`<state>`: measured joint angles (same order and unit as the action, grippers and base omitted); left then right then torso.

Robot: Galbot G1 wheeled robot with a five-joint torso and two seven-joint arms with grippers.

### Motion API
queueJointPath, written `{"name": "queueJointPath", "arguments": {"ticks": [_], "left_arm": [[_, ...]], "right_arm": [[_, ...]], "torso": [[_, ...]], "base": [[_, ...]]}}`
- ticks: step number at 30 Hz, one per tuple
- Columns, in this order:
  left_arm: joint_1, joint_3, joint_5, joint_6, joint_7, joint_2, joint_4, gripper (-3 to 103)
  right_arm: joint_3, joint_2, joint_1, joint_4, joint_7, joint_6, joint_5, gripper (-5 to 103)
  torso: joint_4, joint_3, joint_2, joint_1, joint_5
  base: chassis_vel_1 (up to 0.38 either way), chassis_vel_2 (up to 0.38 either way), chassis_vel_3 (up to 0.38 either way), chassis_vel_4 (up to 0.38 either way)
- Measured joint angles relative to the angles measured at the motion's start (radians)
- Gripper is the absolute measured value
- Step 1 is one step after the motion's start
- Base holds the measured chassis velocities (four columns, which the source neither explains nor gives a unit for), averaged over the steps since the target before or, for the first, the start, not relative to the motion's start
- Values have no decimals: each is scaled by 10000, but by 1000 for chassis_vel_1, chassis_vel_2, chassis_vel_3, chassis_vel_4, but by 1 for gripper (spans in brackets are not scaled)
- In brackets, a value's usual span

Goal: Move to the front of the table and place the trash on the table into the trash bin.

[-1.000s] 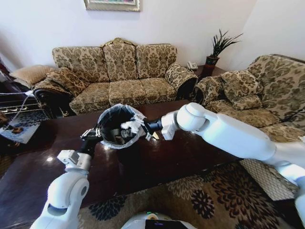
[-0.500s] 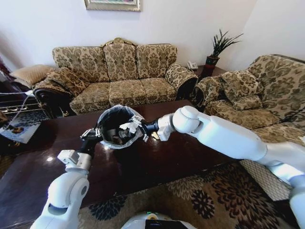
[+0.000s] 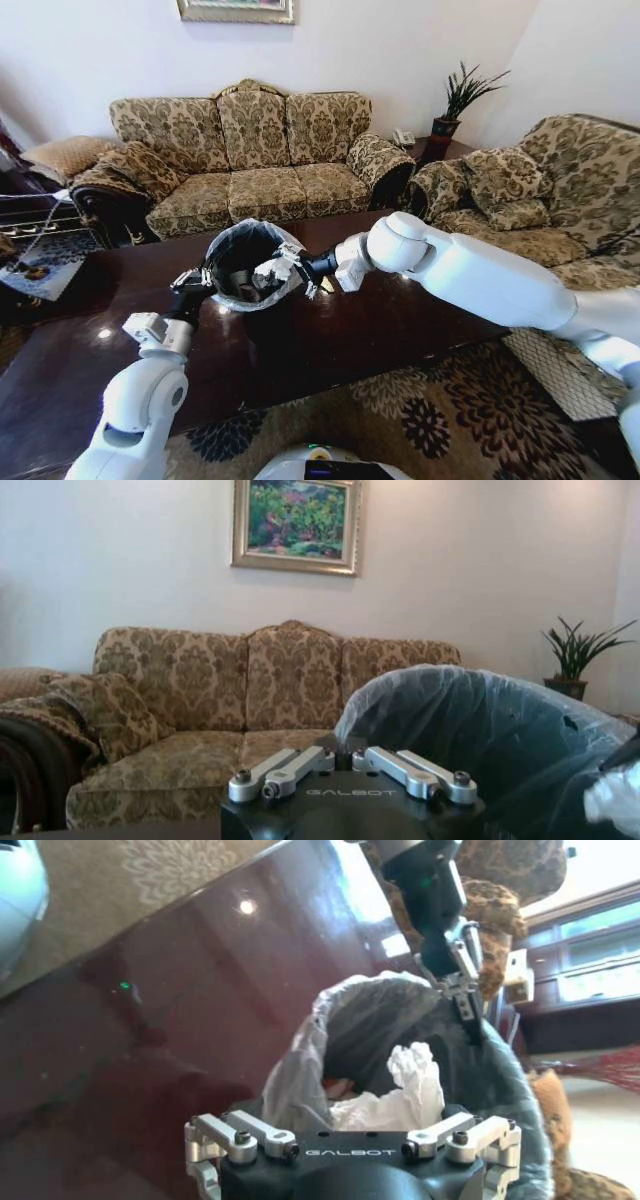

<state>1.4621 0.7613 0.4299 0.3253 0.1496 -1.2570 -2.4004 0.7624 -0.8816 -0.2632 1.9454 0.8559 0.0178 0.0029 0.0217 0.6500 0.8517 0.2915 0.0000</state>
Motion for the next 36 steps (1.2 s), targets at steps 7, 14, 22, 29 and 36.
{"name": "queueJointPath", "arguments": {"ticks": [7,14,22,29,36], "left_arm": [[-27,-27,0,-2,-25,-31,5,3],[-40,-27,2,-2,-43,-38,5,3],[-72,-12,16,-6,-52,-17,13,3],[-92,-47,18,-6,-99,-31,51,3],[-89,-48,13,-6,-135,-36,90,3]], "right_arm": [[447,-195,-298,-269,250,21,212,100],[755,-319,-375,-259,494,23,124,100],[662,-432,-377,-262,954,-92,-312,100],[664,-481,-286,-96,890,-97,-248,100],[651,-736,-188,-81,591,-23,-161,100]], "torso": [[2,0,0,0,-1],[0,0,0,0,0],[1,0,0,0,0],[1,0,0,0,0],[1,0,0,0,0]], "base": [[0,0,0,0],[0,0,0,0],[0,0,0,0],[0,0,0,0],[0,0,0,0]]}}
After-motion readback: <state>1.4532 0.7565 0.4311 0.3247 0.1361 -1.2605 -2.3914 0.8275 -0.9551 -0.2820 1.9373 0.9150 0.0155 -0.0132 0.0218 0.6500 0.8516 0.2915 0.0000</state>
